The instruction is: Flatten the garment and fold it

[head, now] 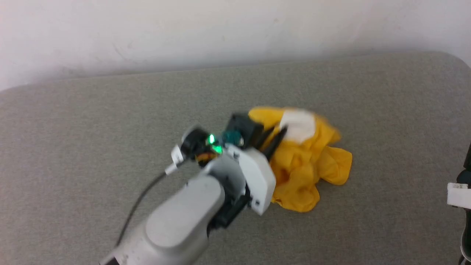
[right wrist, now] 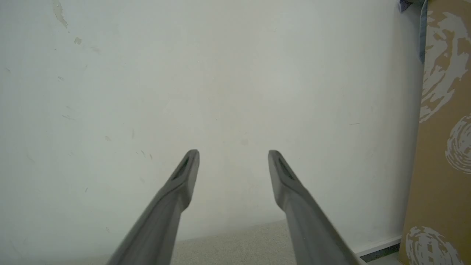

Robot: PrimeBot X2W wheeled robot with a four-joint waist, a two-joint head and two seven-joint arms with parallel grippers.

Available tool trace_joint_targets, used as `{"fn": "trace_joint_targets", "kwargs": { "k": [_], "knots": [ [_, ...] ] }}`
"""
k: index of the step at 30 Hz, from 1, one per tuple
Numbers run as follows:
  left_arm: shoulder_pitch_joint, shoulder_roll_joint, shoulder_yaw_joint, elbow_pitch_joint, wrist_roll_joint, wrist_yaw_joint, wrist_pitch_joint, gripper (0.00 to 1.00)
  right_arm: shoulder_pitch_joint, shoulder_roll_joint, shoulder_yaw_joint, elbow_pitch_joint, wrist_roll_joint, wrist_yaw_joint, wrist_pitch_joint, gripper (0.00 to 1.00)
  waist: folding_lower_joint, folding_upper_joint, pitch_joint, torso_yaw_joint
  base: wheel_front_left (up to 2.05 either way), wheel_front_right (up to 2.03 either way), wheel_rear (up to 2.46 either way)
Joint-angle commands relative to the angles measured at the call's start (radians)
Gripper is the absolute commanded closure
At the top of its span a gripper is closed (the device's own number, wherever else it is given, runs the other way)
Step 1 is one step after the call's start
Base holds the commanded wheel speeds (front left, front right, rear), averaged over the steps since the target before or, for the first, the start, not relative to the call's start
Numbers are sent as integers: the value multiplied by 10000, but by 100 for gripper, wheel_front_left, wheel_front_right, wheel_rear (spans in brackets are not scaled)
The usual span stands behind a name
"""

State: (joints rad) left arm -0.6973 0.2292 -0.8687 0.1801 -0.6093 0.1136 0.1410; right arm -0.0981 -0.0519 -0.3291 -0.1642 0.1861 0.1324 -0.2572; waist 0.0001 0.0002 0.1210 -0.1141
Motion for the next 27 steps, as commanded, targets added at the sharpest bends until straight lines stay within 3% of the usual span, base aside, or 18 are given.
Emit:
{"fn": "trace_joint_targets", "kwargs": {
  "k": [1,6,7,8,13,17,22,27],
  "knots": [
    [471,-170,-212,694,26,48,-274,100,-7,17,11,-72,78,-17,-45,0,-1,-2,392,-323,0,0,0],
    [945,-730,-481,2458,-122,-87,-767,100,-52,17,151,13,124,-17,-45,0,-1,-2,539,-289,0,0,0],
    [892,-829,-488,2676,-129,-139,-865,93,-46,17,159,33,124,-17,-45,0,-1,-2,538,-234,0,0,0],
    [825,-928,-440,2822,-167,-173,-998,0,-35,17,159,56,120,-17,-45,0,-1,-2,504,-163,0,0,0],
    [391,-1071,135,2756,-348,-173,-1909,0,86,17,262,183,51,-17,-45,0,-1,-2,129,184,0,0,0],
    [557,-526,855,1862,-481,178,-2668,0,245,17,339,263,13,-17,-45,0,-1,-2,-247,392,0,0,0],
    [1938,987,2040,37,-371,1340,-3613,0,589,17,444,382,22,-17,-45,0,-1,-2,-537,559,0,0,0],
    [4529,2288,3653,-2317,-166,2559,-4001,0,910,17,519,553,41,-17,-45,0,-1,-2,-553,652,0,0,0]
  ]
}}
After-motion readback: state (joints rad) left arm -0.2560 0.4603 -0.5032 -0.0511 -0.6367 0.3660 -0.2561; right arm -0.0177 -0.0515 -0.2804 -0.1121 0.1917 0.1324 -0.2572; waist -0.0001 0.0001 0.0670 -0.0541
